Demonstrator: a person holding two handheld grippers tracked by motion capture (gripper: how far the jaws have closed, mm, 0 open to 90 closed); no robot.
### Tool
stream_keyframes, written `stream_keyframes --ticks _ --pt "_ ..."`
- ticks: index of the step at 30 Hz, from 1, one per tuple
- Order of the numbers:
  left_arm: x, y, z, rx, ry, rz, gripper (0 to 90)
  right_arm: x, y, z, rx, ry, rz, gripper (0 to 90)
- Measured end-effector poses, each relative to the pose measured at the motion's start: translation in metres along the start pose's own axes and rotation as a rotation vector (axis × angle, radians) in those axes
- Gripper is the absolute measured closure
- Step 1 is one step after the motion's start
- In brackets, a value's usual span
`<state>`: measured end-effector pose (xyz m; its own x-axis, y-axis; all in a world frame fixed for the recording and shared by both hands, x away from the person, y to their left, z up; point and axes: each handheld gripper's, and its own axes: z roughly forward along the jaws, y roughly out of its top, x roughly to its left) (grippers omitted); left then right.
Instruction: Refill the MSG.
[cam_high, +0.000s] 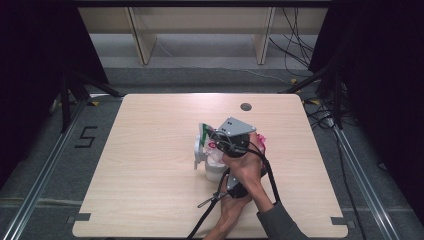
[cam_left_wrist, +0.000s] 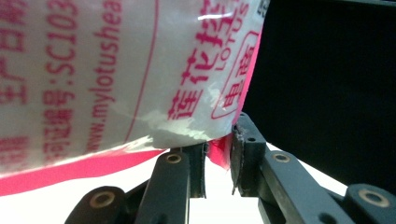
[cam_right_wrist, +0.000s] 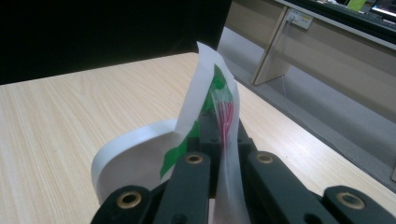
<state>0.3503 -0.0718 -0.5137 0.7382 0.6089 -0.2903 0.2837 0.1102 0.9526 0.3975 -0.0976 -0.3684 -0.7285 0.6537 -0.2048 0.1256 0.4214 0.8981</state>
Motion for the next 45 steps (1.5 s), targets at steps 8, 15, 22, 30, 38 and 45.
stream_keyframes --ticks 8,15,22,30,38,45 --pt "-0.0002 -0.0007 0.0025 -0.045 -0.027 -0.021 77.3 0.0010 0.0007 0.0002 0.012 0.018 -0.013 89.7" --pt "0.0044 -0.0004 0.0029 -0.035 -0.017 0.033 77.3 0.0004 -0.0020 0.0034 0.009 0.007 -0.015 89.7" --pt "0.0044 0.0011 0.0001 0.008 0.010 0.053 77.2 0.0006 -0.0011 0.0021 0.005 0.006 -0.007 89.7" --pt "0.0015 -0.0019 0.0032 -0.024 -0.029 -0.015 77.3 -0.0013 -0.0017 0.0020 0.000 0.001 0.003 89.7" --pt "0.0016 -0.0018 0.0027 -0.032 -0.028 -0.017 77.3 -0.0019 -0.0004 0.0006 -0.012 0.004 -0.008 89.7" --pt "0.0042 -0.0012 -0.0001 0.031 -0.009 0.013 77.2 -0.0062 -0.0007 -0.0030 -0.025 0.017 0.013 89.9"
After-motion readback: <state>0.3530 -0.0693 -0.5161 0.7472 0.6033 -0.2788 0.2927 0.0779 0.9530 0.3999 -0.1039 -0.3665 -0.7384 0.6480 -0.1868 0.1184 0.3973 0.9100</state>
